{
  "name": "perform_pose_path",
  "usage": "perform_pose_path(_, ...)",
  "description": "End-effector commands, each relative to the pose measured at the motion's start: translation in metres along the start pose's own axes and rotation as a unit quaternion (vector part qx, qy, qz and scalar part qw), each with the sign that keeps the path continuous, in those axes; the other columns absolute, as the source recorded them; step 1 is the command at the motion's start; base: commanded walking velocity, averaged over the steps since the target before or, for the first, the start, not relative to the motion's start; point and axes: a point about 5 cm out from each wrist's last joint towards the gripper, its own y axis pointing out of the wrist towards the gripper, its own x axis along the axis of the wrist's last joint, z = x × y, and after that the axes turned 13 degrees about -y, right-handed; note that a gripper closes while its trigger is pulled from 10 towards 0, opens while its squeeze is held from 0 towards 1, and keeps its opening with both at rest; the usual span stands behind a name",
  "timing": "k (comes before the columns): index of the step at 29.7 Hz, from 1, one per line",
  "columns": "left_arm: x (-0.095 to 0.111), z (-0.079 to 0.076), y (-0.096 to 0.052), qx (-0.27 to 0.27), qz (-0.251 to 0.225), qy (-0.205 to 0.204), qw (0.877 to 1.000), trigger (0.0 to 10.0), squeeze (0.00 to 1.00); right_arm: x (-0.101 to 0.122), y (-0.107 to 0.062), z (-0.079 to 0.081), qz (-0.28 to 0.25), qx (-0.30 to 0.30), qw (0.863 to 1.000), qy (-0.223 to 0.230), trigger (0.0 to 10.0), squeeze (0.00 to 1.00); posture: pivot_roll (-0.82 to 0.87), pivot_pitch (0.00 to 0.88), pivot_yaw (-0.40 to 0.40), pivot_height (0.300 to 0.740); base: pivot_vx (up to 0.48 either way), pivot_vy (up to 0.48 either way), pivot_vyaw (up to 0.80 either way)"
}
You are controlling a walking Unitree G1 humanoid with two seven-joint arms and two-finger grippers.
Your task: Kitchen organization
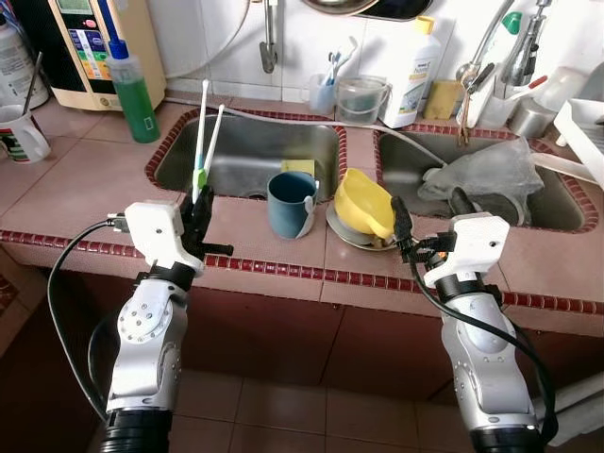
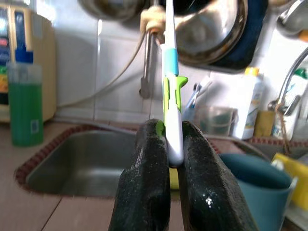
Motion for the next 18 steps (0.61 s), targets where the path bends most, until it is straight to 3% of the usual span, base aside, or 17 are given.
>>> perform_pose_path(1, 0.0099, -0.0068, 0.0062, -0.023, -0.012, 0.011, 1.0, 10.0, 0.0, 0.0076, 0.003, -0.0013, -0.017, 0.001, 1.0, -0.005, 10.0, 0.0, -0.03, 0.0, -0.019, 0.74, 0.0, 0.0, 0.0)
perform_pose_path(5, 0.0109, -0.0087, 0.0067, -0.045, -0.007, 0.01, 0.999, 10.0, 0.0, 0.0079, 0.0023, -0.0004, -0.018, 0.004, 1.0, -0.002, 10.0, 0.0, -0.02, 0.0, -0.019, 0.74, 0.0, 0.0, 0.0)
perform_pose_path(18, 0.0084, -0.0121, 0.0067, -0.034, -0.003, -0.02, 0.999, 10.0, 0.0, 0.0069, 0.0006, 0.0046, -0.014, 0.01, 1.0, 0.004, 10.0, 0.0, -0.03, 0.0, -0.019, 0.74, 0.305, 0.0, 0.0)
